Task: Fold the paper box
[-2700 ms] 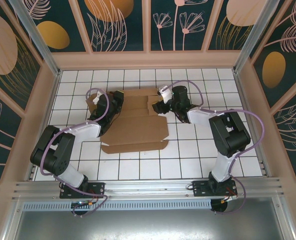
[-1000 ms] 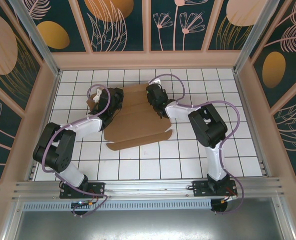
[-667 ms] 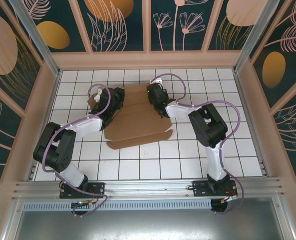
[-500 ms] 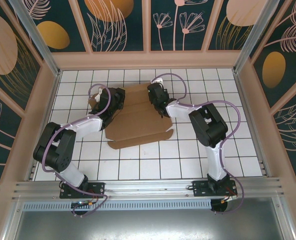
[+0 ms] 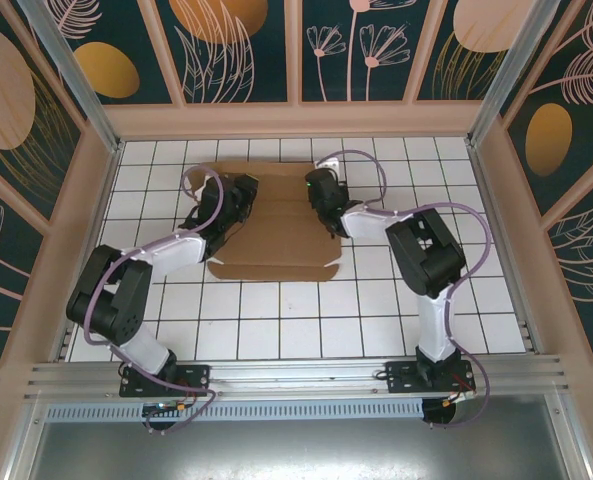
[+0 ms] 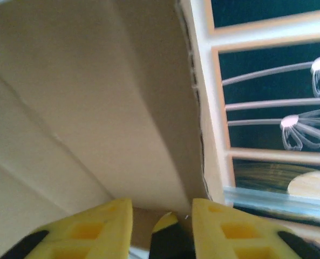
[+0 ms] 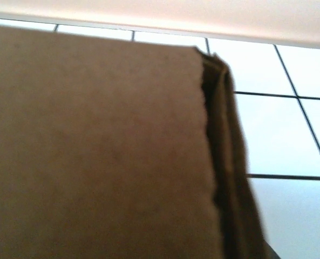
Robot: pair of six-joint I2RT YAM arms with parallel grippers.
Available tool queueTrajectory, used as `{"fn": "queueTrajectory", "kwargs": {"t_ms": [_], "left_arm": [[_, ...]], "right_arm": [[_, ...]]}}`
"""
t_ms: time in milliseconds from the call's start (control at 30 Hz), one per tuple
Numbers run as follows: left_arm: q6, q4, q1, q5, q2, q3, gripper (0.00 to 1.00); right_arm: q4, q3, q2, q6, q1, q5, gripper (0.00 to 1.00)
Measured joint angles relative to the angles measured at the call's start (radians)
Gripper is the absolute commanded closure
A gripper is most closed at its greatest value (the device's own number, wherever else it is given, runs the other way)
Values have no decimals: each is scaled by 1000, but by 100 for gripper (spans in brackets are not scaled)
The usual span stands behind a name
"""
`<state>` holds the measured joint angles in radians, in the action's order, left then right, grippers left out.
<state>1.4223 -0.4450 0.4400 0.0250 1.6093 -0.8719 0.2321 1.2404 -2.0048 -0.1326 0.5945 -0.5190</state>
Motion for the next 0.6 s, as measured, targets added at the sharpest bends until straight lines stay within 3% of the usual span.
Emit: {"fn": "queueTrajectory", "kwargs": {"t_ms": [133,267,333,367,400,433,600], "left_arm": [[-151,132,7,-29,-181,53,63],[-319,316,11,13,-434,80,58],[-425,411,11,48,-535,66,47],[-473,451,11,63,-560,50,35],[-519,489,11,72,-575,26,24],[-558,519,10,77,-576,-1,21],[-648,580,-57,-98,-421,-148,23]], "right_arm": [[51,-93,58,26,-44,42,100],[112,-154,86,54,-48,67,100],[140,-179,98,69,-48,80,100],[146,-186,102,74,-48,89,100],[155,-193,105,79,-48,98,100],[160,-198,108,83,-48,107,100],[173,-208,113,108,-48,139,100]]}}
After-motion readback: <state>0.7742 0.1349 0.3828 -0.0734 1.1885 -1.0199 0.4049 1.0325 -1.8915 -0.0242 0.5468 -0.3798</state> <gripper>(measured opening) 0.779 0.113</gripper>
